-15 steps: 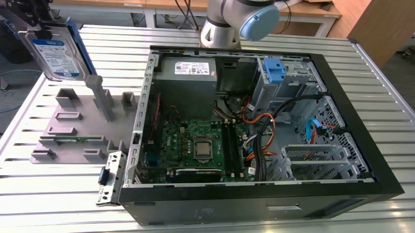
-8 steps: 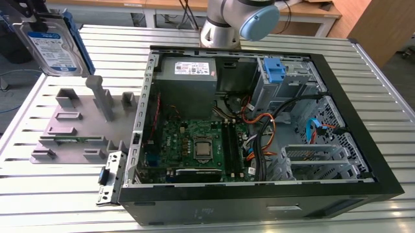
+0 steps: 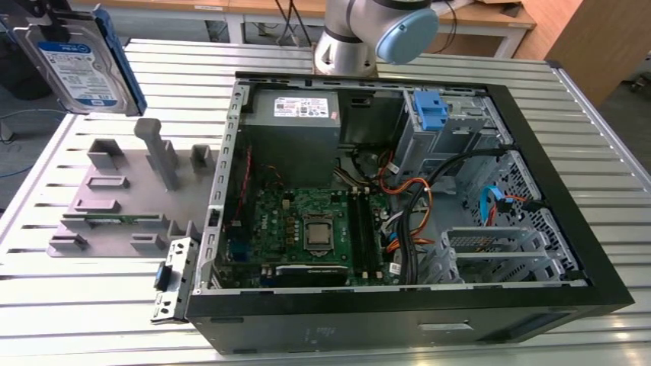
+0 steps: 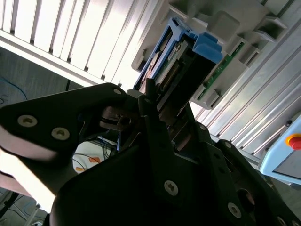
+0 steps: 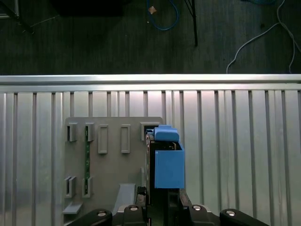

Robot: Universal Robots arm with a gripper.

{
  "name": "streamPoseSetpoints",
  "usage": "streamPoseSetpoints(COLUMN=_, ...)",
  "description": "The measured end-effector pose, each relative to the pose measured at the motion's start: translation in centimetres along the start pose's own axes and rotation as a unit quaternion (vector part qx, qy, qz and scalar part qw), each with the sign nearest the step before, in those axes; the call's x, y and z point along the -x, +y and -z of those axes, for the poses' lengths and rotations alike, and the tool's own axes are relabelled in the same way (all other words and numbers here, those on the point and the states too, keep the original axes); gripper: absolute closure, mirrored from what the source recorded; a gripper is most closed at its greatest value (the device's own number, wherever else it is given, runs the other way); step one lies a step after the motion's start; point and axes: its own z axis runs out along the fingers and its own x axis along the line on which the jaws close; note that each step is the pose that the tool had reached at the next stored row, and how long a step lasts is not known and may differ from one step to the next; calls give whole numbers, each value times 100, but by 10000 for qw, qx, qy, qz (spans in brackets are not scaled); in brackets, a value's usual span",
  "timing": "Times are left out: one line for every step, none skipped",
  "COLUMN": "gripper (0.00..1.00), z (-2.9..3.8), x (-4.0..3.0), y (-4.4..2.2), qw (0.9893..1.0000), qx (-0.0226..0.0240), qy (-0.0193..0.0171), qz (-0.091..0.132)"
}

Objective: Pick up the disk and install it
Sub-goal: 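Pick up the disk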

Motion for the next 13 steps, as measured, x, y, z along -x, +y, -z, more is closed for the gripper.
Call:
streamPoseSetpoints(gripper=65, z=0, x=0, y=0, qw=10000, qx=0, qy=0, qz=0)
streamPoseSetpoints(gripper=65, z=1, x=0, y=-1, qw=10000, qx=0, qy=0, qz=0)
streamPoseSetpoints(gripper=65, z=1, x=0, y=0, qw=10000, qx=0, qy=0, qz=0)
streamPoseSetpoints(gripper=65, z=2, x=0, y=0, qw=10000, qx=1, qy=0, qz=0)
streamPoseSetpoints(gripper=65, z=2, x=0, y=0, qw=10000, qx=0, qy=0, qz=0)
streamPoseSetpoints(gripper=65, z=2, x=0, y=0, qw=10000, qx=0, qy=0, qz=0)
streamPoseSetpoints(gripper=65, z=3, x=0, y=0, qw=10000, qx=0, qy=0, qz=0)
streamPoseSetpoints(gripper=65, z=12, x=1, y=0, qw=10000, qx=2, qy=1, qz=0)
streamPoseSetpoints(gripper=65, z=23, x=2, y=0, qw=10000, qx=2, qy=1, qz=0)
streamPoseSetpoints(gripper=65, z=38, x=3, y=0, qw=10000, qx=1, qy=1, qz=0)
streamPoseSetpoints(gripper=65, z=57, x=3, y=2, qw=10000, qx=1, qy=1, qz=0)
streamPoseSetpoints(gripper=65, z=78, x=5, y=2, qw=10000, qx=0, qy=0, qz=0)
streamPoseSetpoints(gripper=65, z=101, x=6, y=3, qw=10000, qx=0, qy=0, qz=0)
